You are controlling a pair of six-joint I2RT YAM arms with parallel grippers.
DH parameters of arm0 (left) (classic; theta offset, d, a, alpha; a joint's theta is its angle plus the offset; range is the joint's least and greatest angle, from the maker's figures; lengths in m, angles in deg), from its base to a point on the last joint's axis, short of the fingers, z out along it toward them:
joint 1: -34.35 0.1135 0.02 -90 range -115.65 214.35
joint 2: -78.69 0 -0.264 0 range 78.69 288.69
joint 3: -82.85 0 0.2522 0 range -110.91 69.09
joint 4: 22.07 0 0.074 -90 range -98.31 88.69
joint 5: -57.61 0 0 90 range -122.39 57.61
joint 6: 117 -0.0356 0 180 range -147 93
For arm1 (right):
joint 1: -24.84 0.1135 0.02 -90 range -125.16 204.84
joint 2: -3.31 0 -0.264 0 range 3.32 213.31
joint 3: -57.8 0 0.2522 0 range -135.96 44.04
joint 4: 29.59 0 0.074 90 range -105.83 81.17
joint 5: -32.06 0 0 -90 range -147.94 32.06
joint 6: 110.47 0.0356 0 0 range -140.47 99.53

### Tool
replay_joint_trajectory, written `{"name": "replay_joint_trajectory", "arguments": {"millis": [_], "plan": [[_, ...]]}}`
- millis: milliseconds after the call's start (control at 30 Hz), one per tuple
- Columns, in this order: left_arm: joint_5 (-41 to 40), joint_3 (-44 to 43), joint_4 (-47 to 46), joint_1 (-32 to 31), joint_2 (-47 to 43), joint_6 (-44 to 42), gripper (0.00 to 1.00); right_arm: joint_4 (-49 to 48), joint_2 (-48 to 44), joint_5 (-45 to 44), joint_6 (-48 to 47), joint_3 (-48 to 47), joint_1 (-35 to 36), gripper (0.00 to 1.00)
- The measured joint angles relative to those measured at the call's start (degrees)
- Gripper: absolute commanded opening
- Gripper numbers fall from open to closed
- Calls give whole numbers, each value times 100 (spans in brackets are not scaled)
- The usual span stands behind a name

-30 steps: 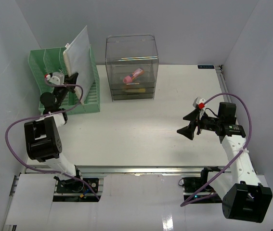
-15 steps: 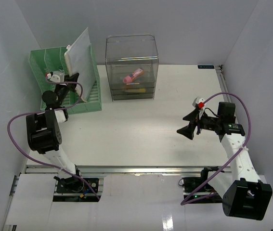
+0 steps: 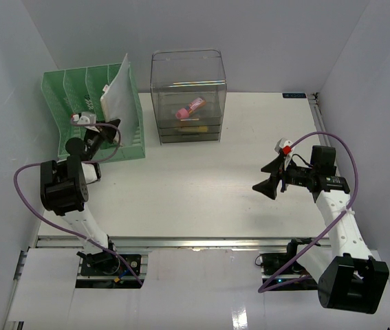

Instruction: Organize the desk

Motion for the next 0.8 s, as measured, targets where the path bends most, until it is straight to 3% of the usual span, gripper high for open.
{"name": "replay_joint_trajectory", "arguments": {"millis": [67, 233, 433, 667, 800], "plan": [[20, 86, 33, 0, -72, 45, 98, 0, 1, 0, 0, 0, -1, 90], [1, 172, 238, -2, -594, -46, 98, 0, 2, -2, 0, 0, -2, 90], [-457, 170, 965, 0, -2203, -289, 98, 0, 0, -44, 2, 0, -18, 90], [-1353, 131, 2941, -4, -4048, -239, 98, -83, -114, -276, 99, 15, -40, 90], [-1480, 115, 4331, -4, -4866, 132, 98, -296, -249, -554, 381, 63, -99, 90]]}}
